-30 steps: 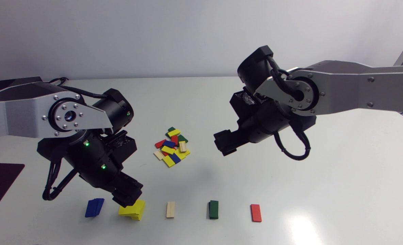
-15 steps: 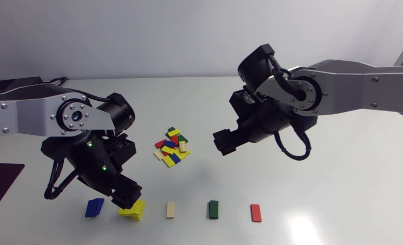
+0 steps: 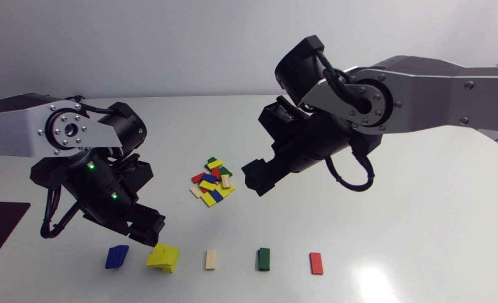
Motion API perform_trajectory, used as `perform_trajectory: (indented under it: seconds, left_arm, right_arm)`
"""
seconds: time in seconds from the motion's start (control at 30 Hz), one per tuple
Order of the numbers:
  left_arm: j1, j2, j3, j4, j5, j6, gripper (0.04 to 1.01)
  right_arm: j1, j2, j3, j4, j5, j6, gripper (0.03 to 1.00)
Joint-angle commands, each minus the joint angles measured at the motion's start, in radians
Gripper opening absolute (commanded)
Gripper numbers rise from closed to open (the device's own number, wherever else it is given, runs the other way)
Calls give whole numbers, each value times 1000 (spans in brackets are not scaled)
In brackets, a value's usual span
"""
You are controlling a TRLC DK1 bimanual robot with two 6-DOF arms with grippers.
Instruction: Take domino bricks one by one from the mixed stack on the table and place each onto the existing stack of the same color.
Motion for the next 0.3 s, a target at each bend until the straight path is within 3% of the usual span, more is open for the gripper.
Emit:
perform_trajectory:
  seconds: [0.0, 0.27]
  left_arm:
    - [26, -4, -19, -3, 29, -21, 844]
    - [9, 42, 34, -17, 39, -29, 844]
  right_arm:
    - [4, 23, 14, -24, -12, -43, 959]
    - [-4, 15, -11, -13, -16, -46, 959]
